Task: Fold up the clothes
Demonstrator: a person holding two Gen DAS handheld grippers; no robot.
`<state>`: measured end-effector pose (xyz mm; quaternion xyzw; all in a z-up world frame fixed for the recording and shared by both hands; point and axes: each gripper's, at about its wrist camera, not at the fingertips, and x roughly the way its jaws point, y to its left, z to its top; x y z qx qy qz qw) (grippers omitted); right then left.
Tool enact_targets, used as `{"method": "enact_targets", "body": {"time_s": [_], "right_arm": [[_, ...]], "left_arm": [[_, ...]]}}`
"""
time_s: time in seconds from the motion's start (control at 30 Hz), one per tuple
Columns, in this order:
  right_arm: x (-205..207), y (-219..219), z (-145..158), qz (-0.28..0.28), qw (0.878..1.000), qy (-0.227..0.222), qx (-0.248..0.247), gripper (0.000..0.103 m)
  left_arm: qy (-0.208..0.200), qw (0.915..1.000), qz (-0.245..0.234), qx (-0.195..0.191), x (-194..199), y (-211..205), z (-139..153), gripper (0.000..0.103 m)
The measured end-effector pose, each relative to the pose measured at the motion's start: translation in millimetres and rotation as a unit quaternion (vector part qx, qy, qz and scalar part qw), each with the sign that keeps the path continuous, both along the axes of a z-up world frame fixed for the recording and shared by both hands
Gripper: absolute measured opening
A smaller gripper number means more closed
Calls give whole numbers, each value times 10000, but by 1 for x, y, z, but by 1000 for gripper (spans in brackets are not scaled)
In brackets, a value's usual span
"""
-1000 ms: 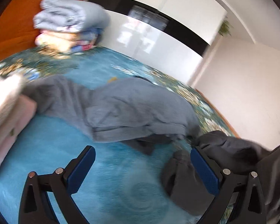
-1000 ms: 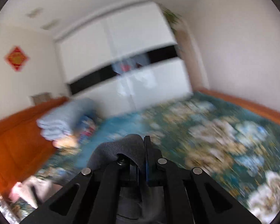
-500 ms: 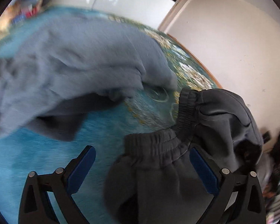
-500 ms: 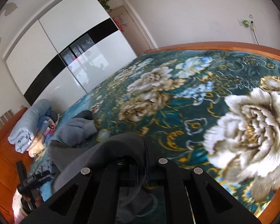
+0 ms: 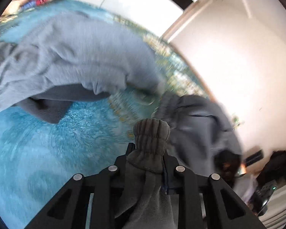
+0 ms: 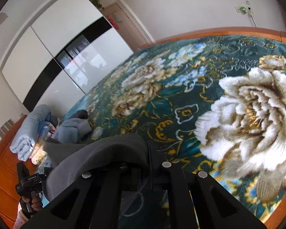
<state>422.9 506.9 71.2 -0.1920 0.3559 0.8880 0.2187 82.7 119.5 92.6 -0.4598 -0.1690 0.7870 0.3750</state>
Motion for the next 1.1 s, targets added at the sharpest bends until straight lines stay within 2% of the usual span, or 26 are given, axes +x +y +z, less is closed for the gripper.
{"method": "enact_targets", "body": {"time_s": [0.1, 0.2, 0.3, 0.43, 0.5, 0.57, 0.63, 0.7, 0.77, 0.83, 0.9, 0.93, 1.0, 1.1], "right_arm": [[19, -12, 17, -47, 9997, 228, 43, 6], [30, -27, 32, 63, 9990, 437, 69, 6], [26, -49, 47, 500, 9964, 664, 158, 6], [-3, -84, 60, 1291, 9865, 996, 128, 6], [-25, -106, 63, 1745, 9784, 1107, 53, 6], [-54, -129, 57, 2129, 9718, 1011, -57, 6], [-85, -148, 41, 2396, 9682, 700, -186, 6], [-109, -161, 17, 2476, 9680, 279, -294, 6], [-123, -169, -3, 2453, 9686, -55, -399, 6], [-124, -165, -16, 2355, 9701, -233, -539, 6], [-121, -165, -22, 2349, 9699, -322, -546, 7], [-117, -165, -20, 2370, 9697, -374, -456, 10], [-111, -167, -16, 2323, 9710, -545, -176, 39], [-93, -169, -3, 2318, 9705, -652, 101, 55]], "left_arm": [[175, 9988, 203, 412, 26, -41, 30, 23], [552, 9949, 421, 729, 56, -100, 69, 23], [1089, 9892, 693, 697, 98, -172, 102, 23], [1554, 9798, 1185, 430, 146, -250, 111, 23], [1403, 9780, 1530, 197, 156, -284, 93, 24], [953, 9791, 1795, -28, 153, -310, 62, 24], [282, 9787, 2029, -115, 144, -330, 23, 24], [-170, 9766, 2144, -85, 138, -340, -9, 24], [-343, 9767, 2118, -58, 136, -347, -22, 27], [-258, 9769, 2115, -142, 134, -350, -15, 43], [-174, 9770, 2112, -225, 132, -353, -8, 54], [-132, 9770, 2110, -266, 131, -355, -5, 61], [-48, 9769, 2106, -349, 129, -358, 2, 64], [78, 9765, 2100, -473, 126, -363, 13, 69]]}}
